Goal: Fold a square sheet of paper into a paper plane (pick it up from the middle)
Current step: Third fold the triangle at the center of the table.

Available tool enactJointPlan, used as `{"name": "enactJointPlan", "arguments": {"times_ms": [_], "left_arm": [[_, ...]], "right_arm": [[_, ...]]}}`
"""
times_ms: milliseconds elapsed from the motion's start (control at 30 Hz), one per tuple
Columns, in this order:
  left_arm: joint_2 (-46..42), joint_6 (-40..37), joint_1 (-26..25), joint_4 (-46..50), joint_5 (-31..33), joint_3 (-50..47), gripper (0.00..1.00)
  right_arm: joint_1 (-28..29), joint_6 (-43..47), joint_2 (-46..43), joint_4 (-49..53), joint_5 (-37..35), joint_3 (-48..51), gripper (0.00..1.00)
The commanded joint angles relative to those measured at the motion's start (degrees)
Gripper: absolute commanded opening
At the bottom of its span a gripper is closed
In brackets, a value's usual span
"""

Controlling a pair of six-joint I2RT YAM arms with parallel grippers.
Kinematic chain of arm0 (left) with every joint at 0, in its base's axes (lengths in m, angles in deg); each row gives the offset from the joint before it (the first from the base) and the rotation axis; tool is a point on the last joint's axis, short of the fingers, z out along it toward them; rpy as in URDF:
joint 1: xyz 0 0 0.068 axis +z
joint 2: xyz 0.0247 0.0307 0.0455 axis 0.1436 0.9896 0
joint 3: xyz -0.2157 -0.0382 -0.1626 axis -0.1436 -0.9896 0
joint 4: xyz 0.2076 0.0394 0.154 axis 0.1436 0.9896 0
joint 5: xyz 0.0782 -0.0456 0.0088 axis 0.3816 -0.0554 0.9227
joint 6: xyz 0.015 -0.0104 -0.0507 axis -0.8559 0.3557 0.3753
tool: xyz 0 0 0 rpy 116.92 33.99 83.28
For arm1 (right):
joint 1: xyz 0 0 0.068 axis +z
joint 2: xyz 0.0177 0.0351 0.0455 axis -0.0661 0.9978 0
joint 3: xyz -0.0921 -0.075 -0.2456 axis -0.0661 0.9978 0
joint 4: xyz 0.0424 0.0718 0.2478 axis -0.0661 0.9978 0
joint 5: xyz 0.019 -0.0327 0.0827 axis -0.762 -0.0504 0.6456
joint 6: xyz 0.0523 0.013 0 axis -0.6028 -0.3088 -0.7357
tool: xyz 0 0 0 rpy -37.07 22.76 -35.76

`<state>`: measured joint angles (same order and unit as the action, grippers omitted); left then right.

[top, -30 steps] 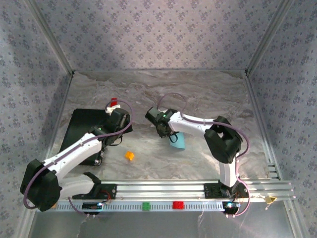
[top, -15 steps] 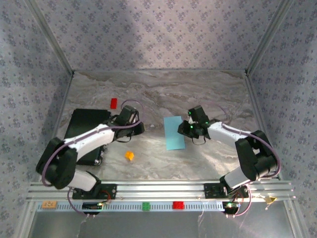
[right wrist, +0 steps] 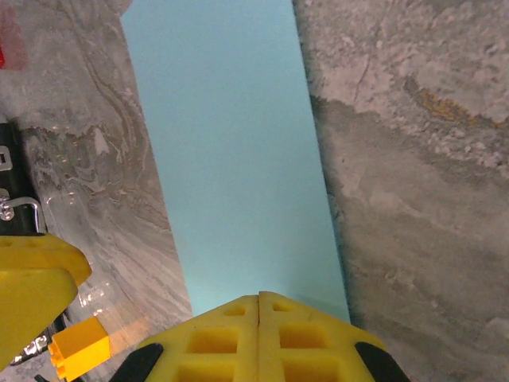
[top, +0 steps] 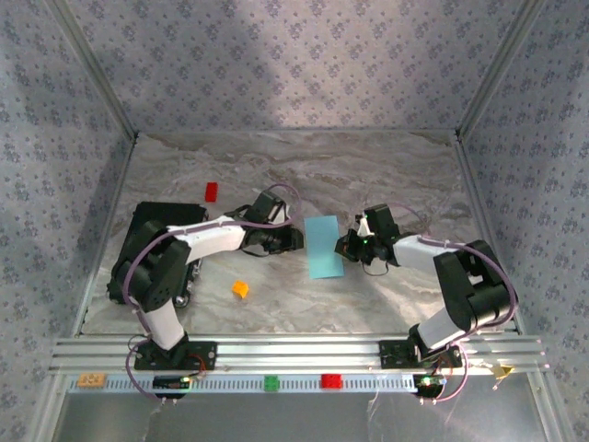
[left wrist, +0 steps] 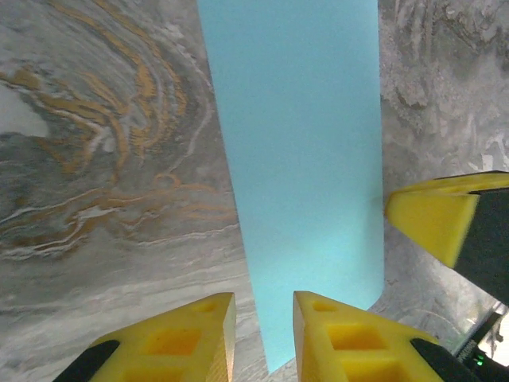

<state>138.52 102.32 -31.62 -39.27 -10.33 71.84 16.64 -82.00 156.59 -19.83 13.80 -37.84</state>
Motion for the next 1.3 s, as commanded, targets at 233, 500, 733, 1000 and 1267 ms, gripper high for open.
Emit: {"name": "enactJointPlan", "arguments": {"times_ms": [233, 500, 733, 1000, 1267], "left_arm": [[5.45, 4.46, -0.20, -5.26, -6.98, 2.36, 0.28], [8.46, 5.44, -0.32, -5.02, -7.71, 4.06, 0.30], [10.14, 6.31, -0.53, -5.06, -8.30, 4.53, 0.29], [11.69, 6.95, -0.66, -4.59, -9.38, 4.81, 0.28], [12.07, 7.47, -0.99, -5.17, -9.83, 5.17, 0.26]], "right_arm": [[-2.15, -2.59, 5.28, -3.42, 2.10, 4.69, 0.04], [-2.23, -4.47, 4.83, -3.95, 1.05, 6.82, 0.04], [-2.28, -4.59, 5.09, -3.51, 0.87, 6.55, 0.04], [-2.23, -4.54, 5.68, -3.14, 0.39, 6.59, 0.04], [-2.30, -4.75, 5.66, -3.07, 0.34, 6.51, 0.04]]}}
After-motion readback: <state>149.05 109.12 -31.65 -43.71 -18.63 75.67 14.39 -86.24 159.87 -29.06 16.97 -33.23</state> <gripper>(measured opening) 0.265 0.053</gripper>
